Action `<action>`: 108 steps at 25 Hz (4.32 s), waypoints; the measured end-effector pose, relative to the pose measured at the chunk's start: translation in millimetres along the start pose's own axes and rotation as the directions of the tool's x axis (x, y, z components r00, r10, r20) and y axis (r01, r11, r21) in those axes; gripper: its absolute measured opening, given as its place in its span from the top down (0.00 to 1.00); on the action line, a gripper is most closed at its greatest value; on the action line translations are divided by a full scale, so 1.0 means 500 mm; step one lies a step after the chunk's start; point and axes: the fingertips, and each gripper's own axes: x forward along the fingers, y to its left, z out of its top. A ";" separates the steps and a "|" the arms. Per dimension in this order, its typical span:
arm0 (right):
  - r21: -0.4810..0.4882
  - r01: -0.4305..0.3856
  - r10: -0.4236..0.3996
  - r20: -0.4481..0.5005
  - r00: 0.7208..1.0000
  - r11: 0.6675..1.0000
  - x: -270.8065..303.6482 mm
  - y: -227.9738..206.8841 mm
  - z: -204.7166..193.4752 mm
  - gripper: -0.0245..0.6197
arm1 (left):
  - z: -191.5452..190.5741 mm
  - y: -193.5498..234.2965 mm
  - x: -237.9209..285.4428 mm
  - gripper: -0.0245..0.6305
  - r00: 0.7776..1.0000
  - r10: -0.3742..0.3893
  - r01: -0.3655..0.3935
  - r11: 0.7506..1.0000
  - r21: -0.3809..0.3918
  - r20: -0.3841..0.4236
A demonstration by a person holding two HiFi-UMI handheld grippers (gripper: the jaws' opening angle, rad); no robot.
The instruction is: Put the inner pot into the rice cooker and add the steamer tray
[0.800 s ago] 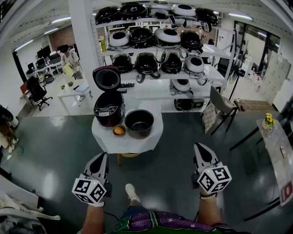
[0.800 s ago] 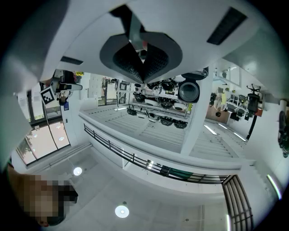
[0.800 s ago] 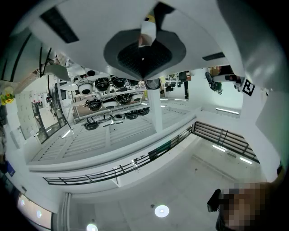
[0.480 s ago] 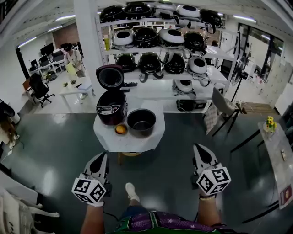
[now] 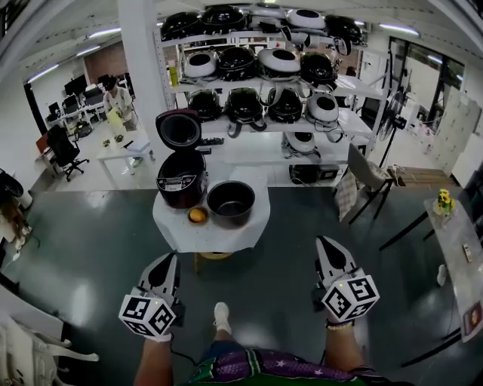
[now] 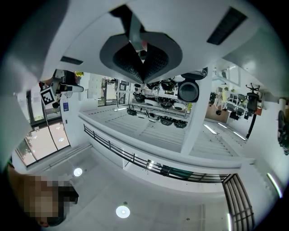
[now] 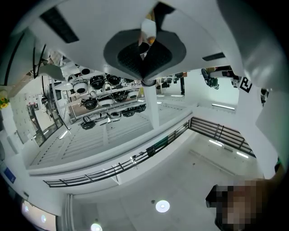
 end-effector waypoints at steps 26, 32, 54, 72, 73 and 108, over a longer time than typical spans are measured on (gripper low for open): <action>0.005 0.060 -0.061 0.015 0.998 0.998 0.328 -0.052 0.052 0.95 | 0.081 0.182 0.344 0.93 0.993 -0.113 0.115 0.992 0.049 -0.024; -0.032 0.118 -0.116 0.060 0.991 0.992 0.460 -0.048 0.071 0.95 | 0.100 0.287 0.450 0.93 0.987 -0.155 0.157 0.986 0.050 -0.033; -0.079 0.143 -0.145 -0.015 0.989 0.987 0.740 0.068 -0.004 0.95 | 0.072 0.498 0.610 0.93 0.943 -0.332 0.332 0.943 0.000 -0.029; -0.067 0.007 -0.008 -0.023 1.000 0.998 0.883 0.025 -0.033 0.95 | -0.084 0.482 0.773 0.50 0.932 -0.301 0.314 0.949 0.039 -0.200; -0.068 0.004 -0.006 -0.031 0.999 0.998 0.888 0.015 -0.044 0.95 | -0.104 0.483 0.787 0.50 0.930 -0.294 0.310 0.950 0.041 -0.219; 0.031 0.049 -0.042 -0.198 0.979 0.998 0.946 -0.166 -0.208 0.95 | -0.599 0.581 1.044 0.48 0.728 -0.134 0.110 0.991 -0.078 -0.672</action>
